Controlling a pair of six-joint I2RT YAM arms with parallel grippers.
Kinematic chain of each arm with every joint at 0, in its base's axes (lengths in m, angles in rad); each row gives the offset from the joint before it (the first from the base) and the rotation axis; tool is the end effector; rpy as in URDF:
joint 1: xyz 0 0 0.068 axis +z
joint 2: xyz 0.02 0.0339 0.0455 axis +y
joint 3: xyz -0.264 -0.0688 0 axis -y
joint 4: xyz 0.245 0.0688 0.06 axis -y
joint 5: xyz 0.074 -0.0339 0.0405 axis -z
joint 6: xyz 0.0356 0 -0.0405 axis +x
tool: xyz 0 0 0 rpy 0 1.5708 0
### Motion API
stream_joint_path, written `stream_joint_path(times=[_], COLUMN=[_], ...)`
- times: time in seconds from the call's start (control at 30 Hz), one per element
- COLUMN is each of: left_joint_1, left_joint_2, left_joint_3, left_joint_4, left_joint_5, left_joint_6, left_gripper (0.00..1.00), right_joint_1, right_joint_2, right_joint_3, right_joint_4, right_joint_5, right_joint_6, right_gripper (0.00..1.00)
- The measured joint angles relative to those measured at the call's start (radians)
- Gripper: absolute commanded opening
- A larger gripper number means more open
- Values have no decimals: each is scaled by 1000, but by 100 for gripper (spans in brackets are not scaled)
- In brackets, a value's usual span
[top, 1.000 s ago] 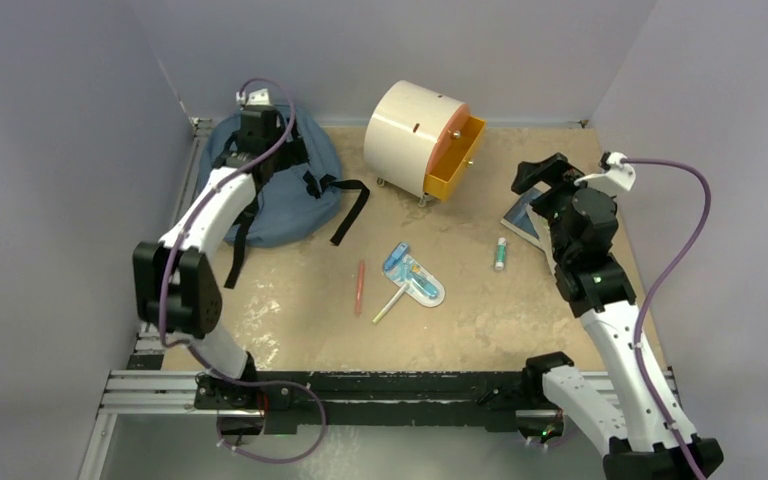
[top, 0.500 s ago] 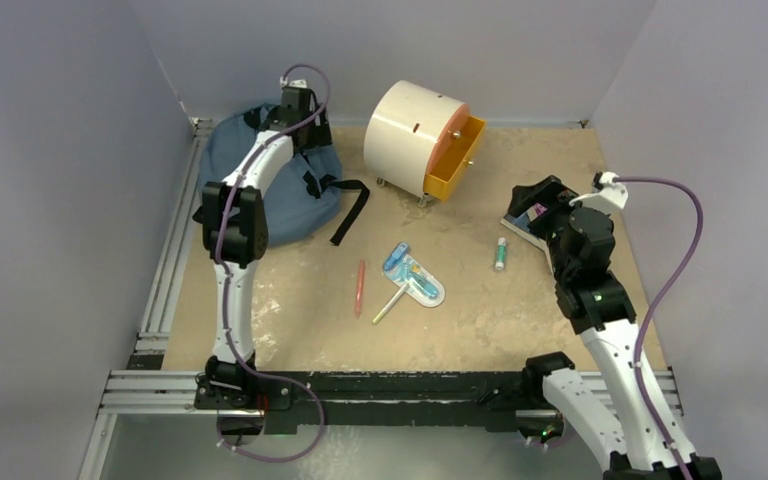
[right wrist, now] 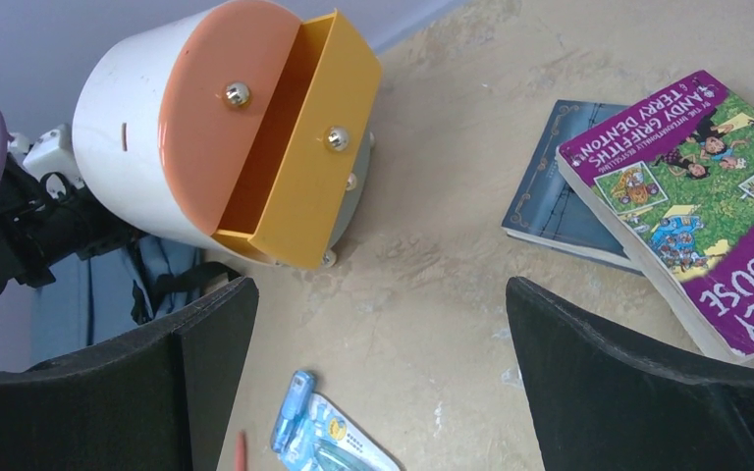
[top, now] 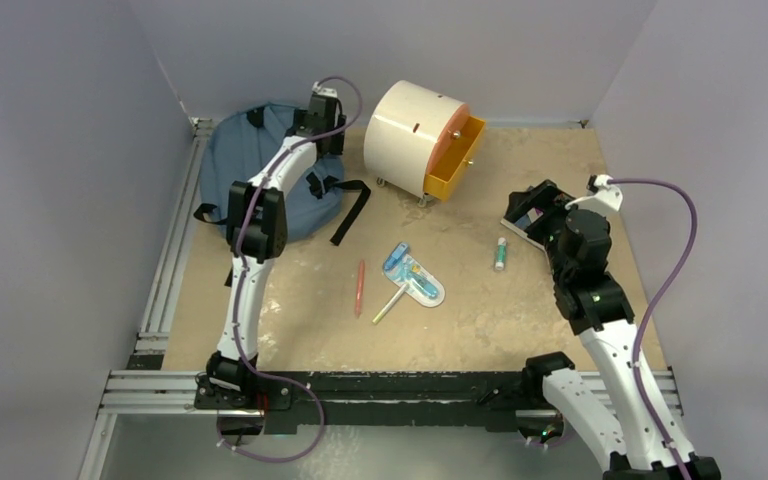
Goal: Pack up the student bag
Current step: Adjust the student bag at the center of the board.
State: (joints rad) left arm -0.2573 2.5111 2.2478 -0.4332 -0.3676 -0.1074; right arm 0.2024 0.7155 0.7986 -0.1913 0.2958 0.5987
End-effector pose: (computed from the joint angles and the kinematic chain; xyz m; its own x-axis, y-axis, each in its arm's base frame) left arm 0.5522 -0.1321 0.1945 -0.6137 0.0581 -0.7874 -0.0955 0.9845 0.1470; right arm 0.1660 0.0235 0.3551 -0.0358 0.5430 -0.8390 0.1353 0.8344 0.5343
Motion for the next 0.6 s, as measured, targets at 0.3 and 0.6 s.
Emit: stream_joint_path(times=[0.3,0.6], left_joint_1=[3,29], left_joint_2=[15,-128], left_joint_3=[-20,-215], left_joint_4=[-4,20], left_joint_5=[0,110], left_joint_6=[17,-5], left_gripper=[0,0], right_joint_1=[0,0], right_joint_2=[7,10], right_joint_3=[-2,-3], right_joint_4=[0,2], right_joint_5=[-5,-27], right_joint_6=[0,4], right_gripper=[99,99])
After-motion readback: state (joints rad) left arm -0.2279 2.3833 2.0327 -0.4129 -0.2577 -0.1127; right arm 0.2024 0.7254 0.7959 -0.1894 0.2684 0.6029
